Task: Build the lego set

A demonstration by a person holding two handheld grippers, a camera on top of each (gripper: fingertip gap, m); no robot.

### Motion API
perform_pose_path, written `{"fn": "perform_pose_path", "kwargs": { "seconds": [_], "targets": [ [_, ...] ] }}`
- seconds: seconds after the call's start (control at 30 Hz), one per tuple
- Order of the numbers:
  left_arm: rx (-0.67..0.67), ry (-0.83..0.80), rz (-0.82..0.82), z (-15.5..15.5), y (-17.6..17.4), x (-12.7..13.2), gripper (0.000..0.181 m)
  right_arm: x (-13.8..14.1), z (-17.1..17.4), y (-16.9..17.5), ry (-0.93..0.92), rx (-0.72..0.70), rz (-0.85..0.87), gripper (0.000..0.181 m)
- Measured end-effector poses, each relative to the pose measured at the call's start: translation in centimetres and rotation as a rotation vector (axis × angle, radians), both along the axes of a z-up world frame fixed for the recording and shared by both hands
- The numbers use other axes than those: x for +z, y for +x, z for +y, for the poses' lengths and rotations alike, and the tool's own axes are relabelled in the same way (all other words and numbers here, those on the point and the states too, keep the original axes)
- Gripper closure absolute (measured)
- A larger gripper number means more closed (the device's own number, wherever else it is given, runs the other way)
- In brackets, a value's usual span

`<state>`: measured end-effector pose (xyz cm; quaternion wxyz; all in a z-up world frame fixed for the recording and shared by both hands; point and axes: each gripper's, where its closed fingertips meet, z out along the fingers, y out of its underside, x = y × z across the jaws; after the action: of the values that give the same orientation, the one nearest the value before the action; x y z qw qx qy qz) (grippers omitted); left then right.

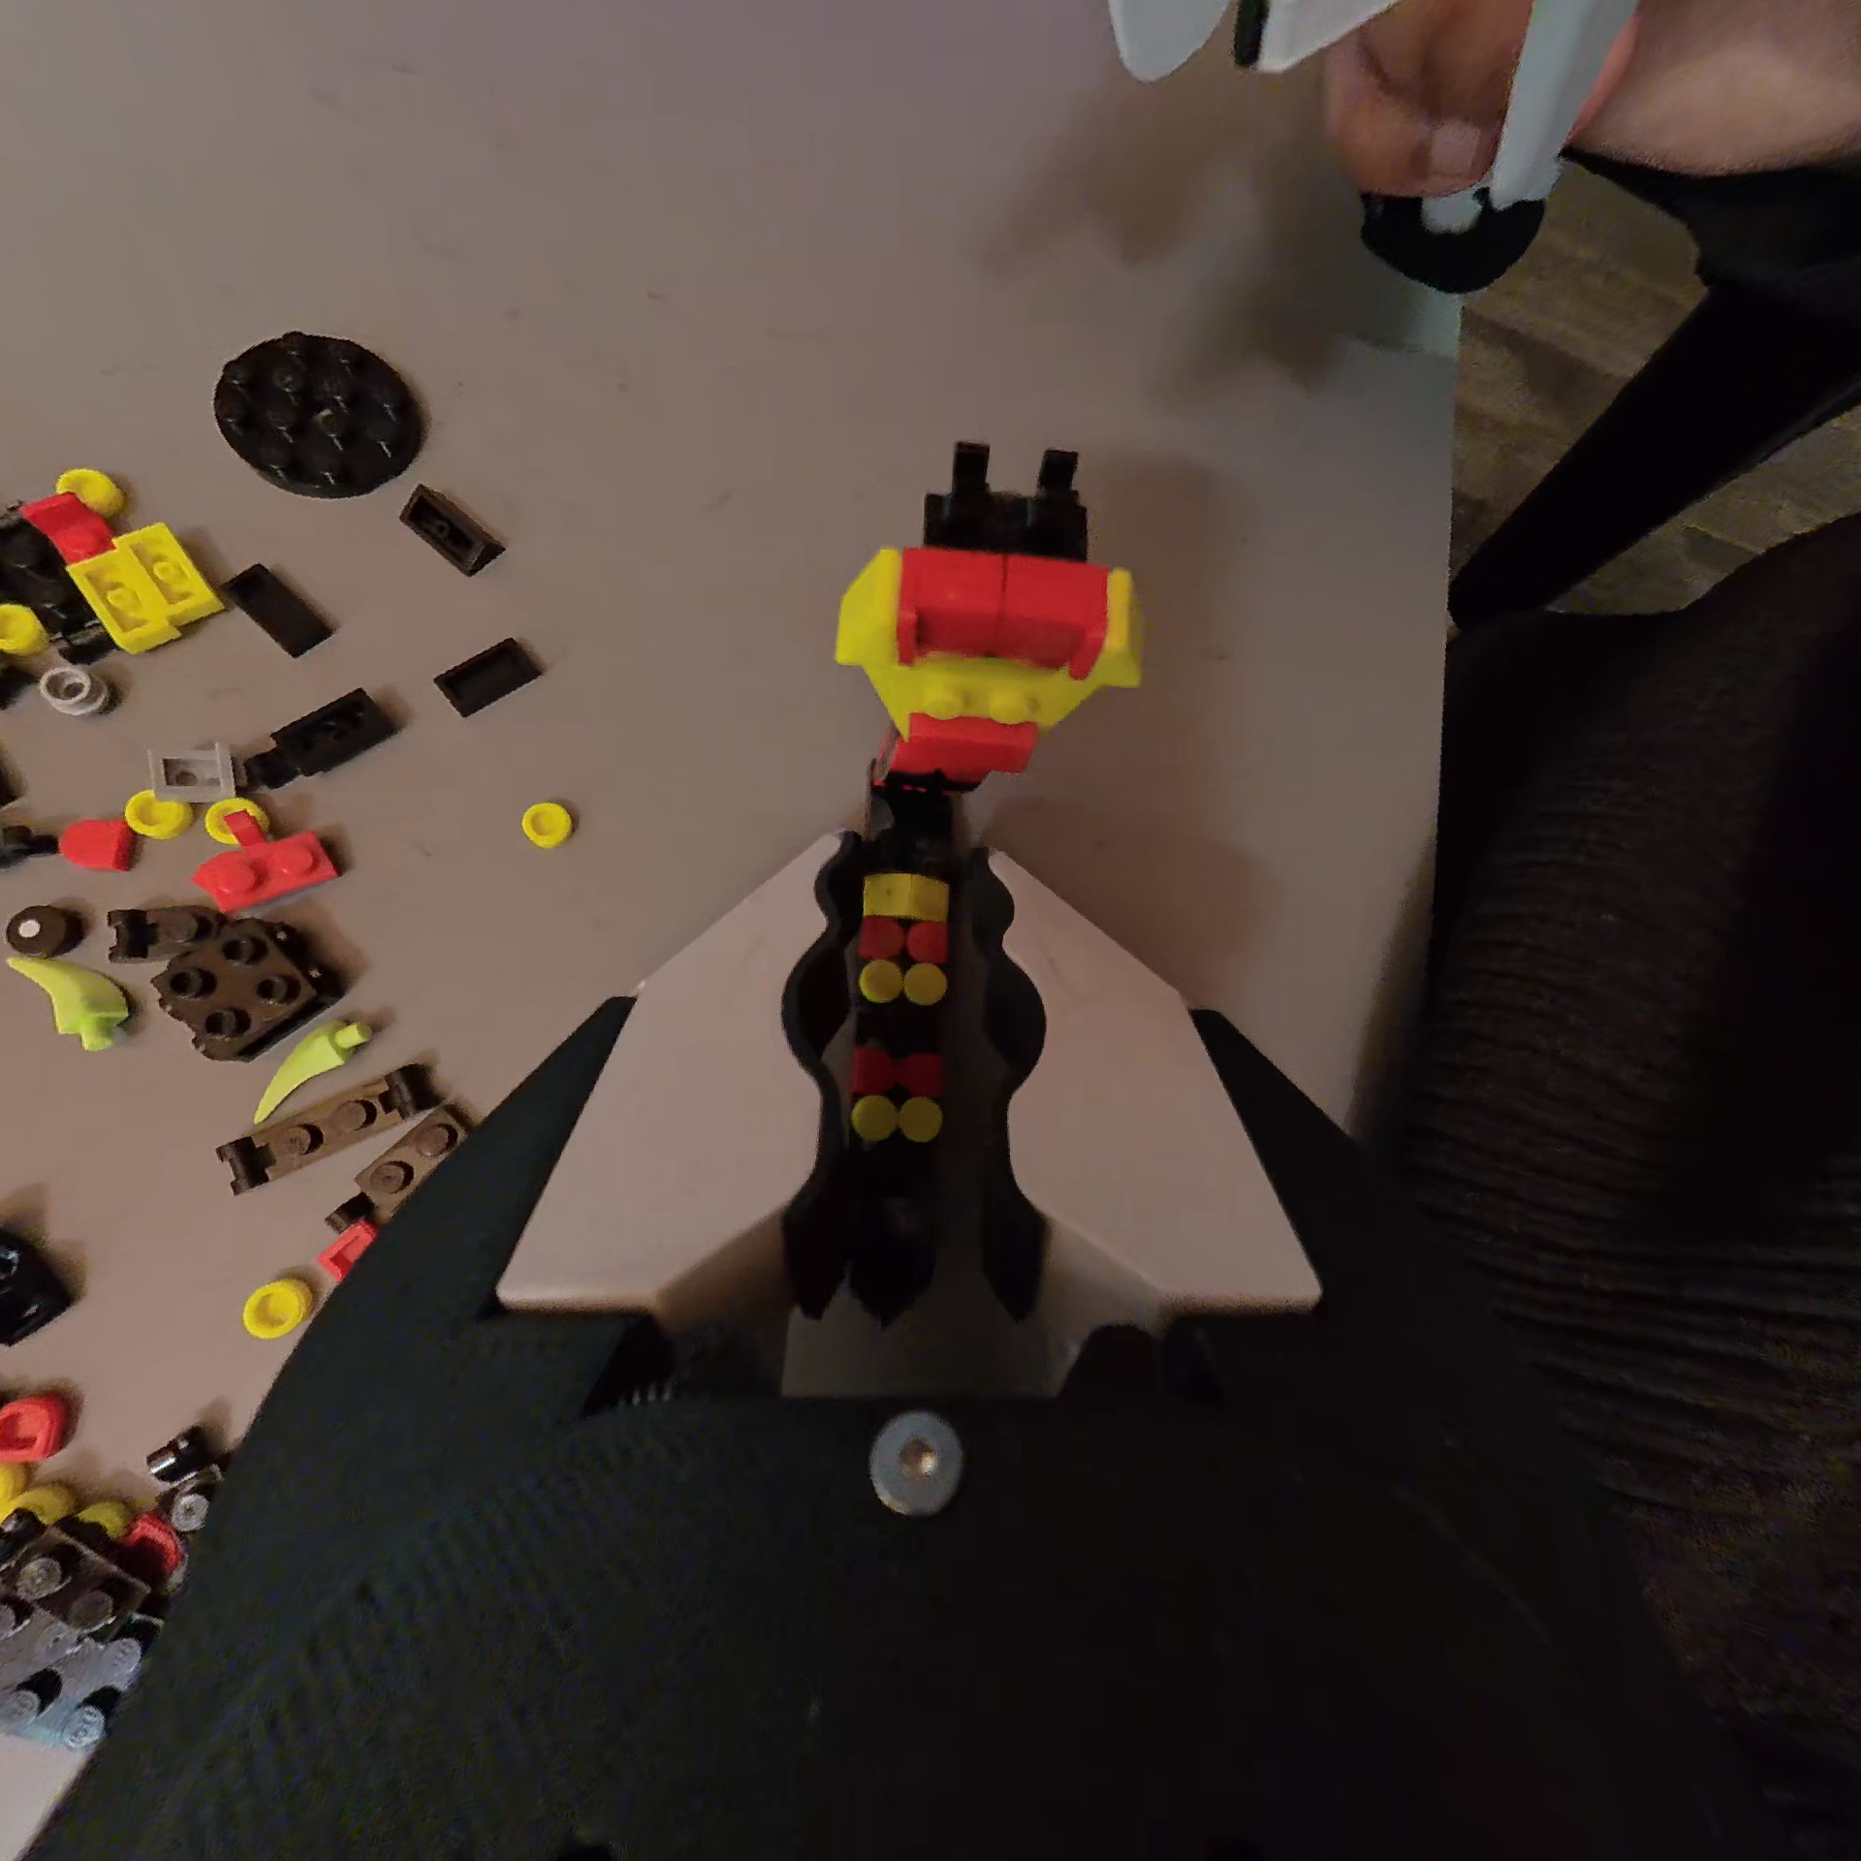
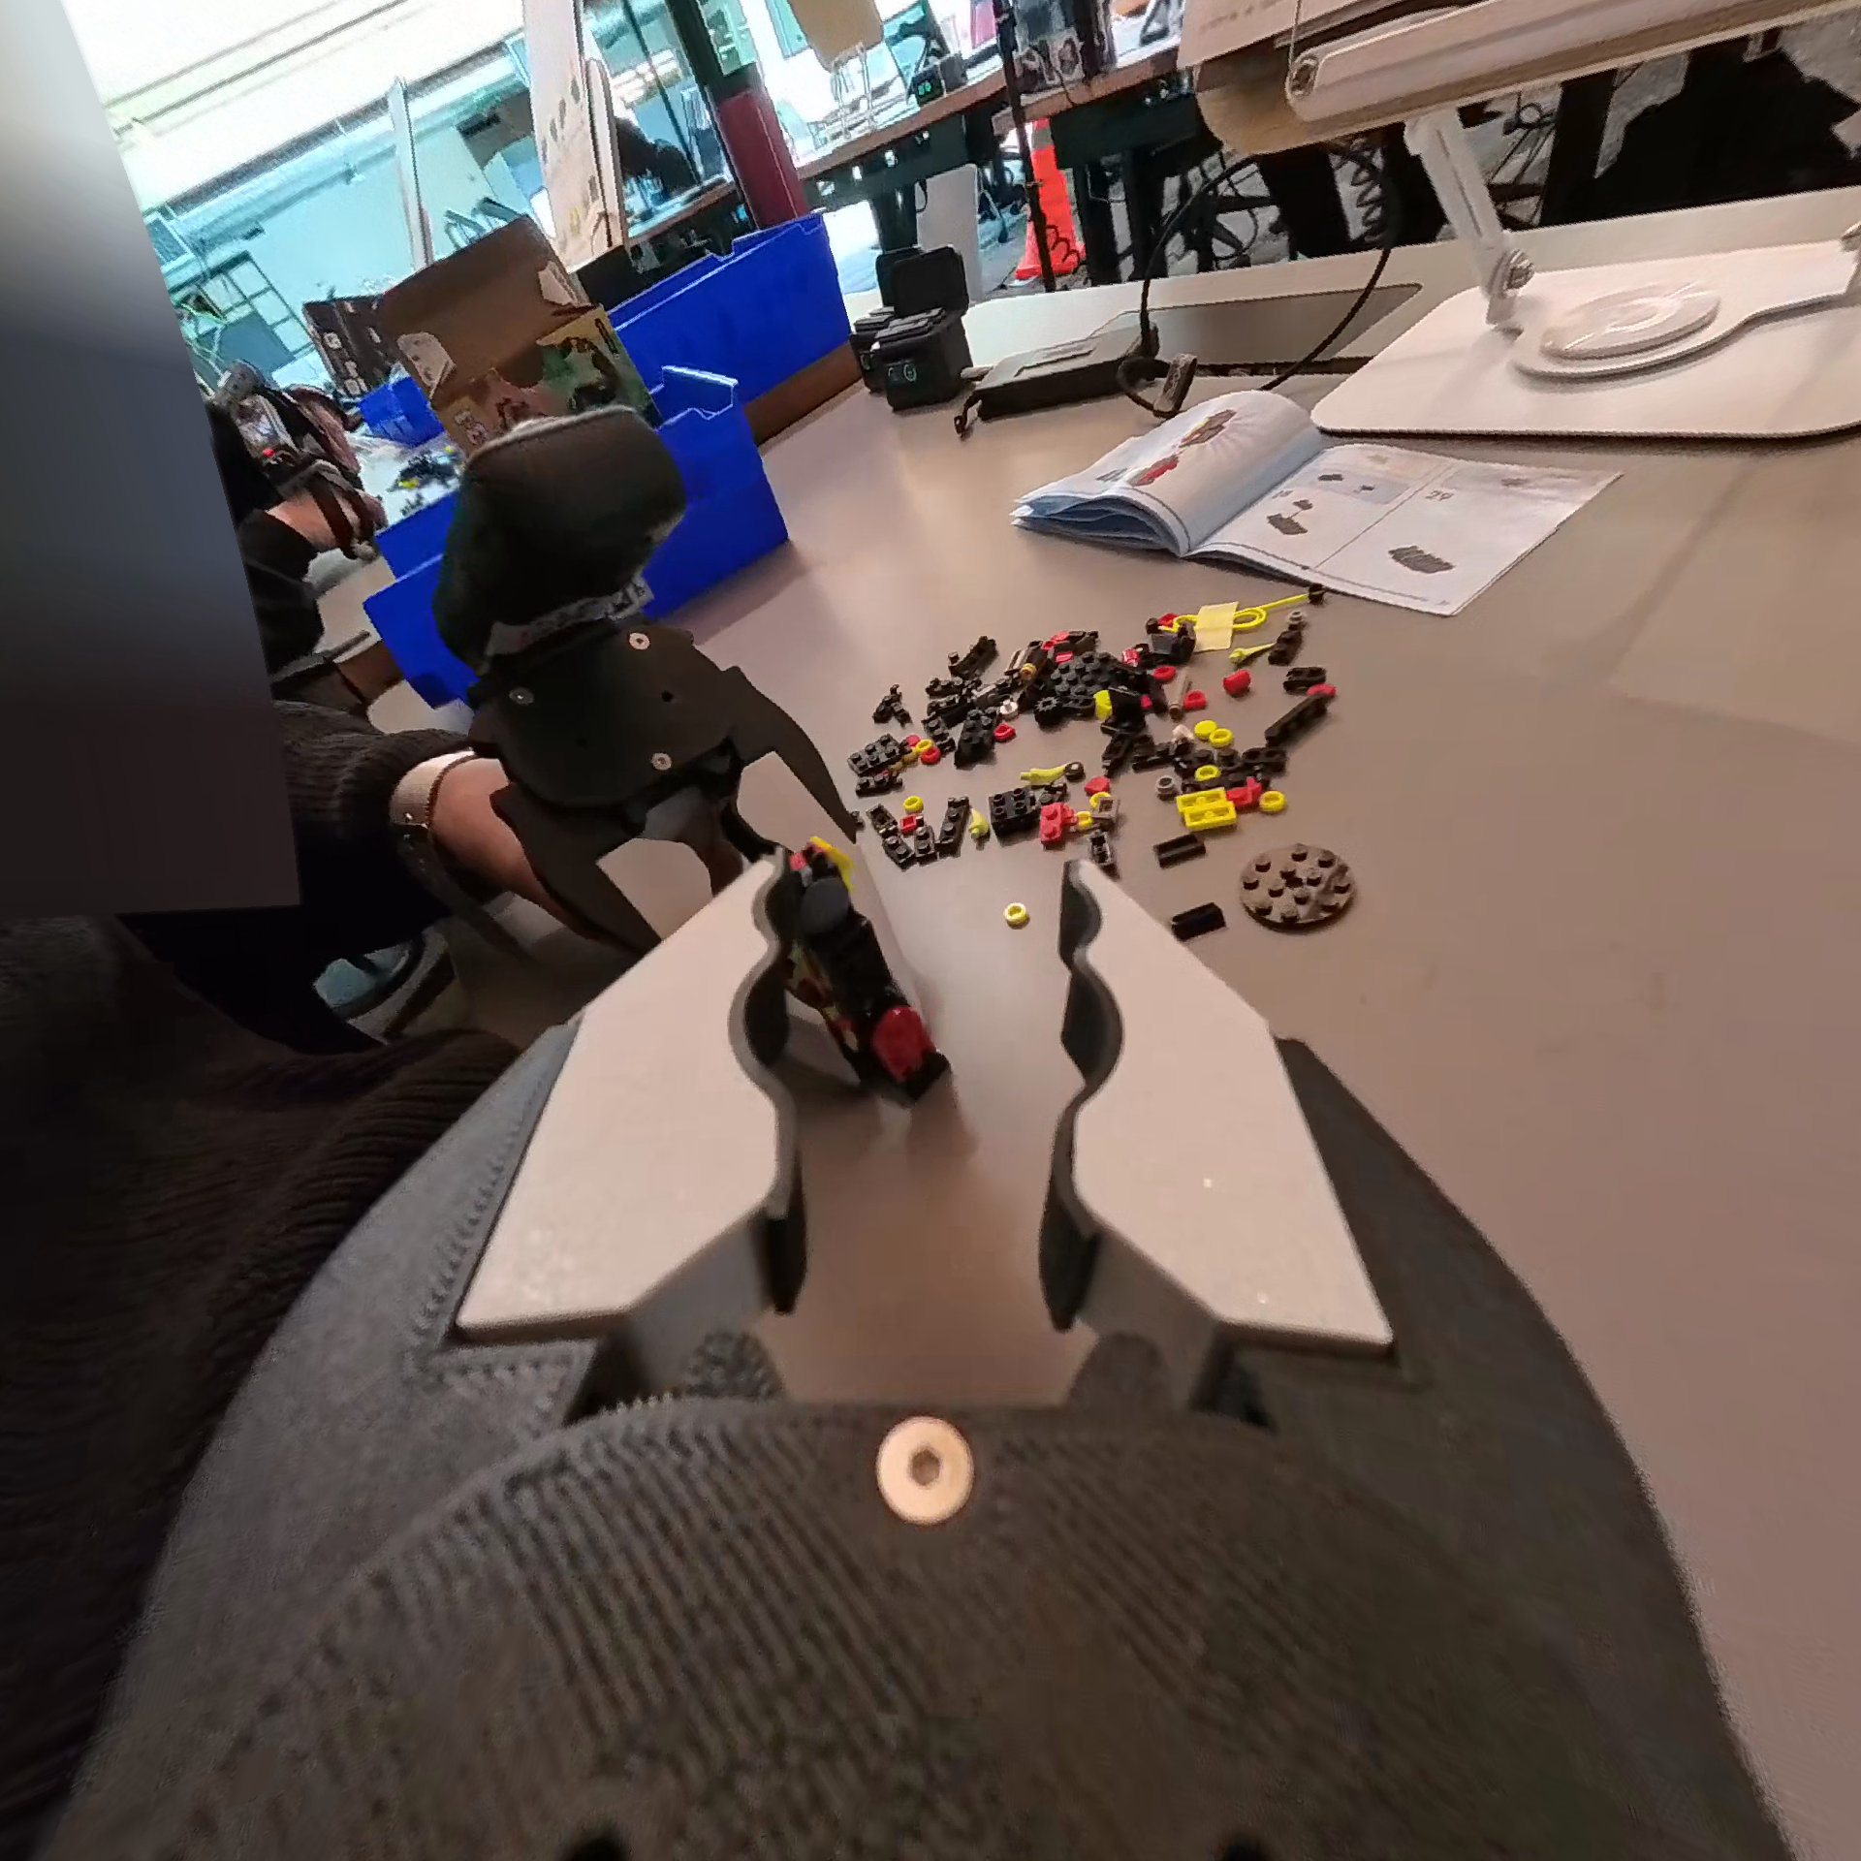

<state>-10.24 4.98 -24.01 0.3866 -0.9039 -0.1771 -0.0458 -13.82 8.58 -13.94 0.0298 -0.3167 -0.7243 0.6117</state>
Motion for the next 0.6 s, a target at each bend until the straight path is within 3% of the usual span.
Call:
{"fn": "perform_pose_path", "kwargs": {
  "seconds": [0.37, 0.47, 0.6],
  "targets": [
    [0.012, 0.092, -0.003, -0.2, -0.5, 1.6, 0.150, 1.1, 0.5, -0.2, -0.113, 0.025, -0.054, 0.118],
    [0.036, 0.142, 0.002, -0.3, -0.9, 2.6, 0.146, 2.1, 0.8, -0.5, -0.076, -0.006, 0.068, 0.117],
    [0.098, 0.221, -0.005, -1.0, -1.6, 4.1, 0.135, 3.9, 1.5, -1.1, 0.151, -0.154, 0.434, 0.111]
  ]
}}
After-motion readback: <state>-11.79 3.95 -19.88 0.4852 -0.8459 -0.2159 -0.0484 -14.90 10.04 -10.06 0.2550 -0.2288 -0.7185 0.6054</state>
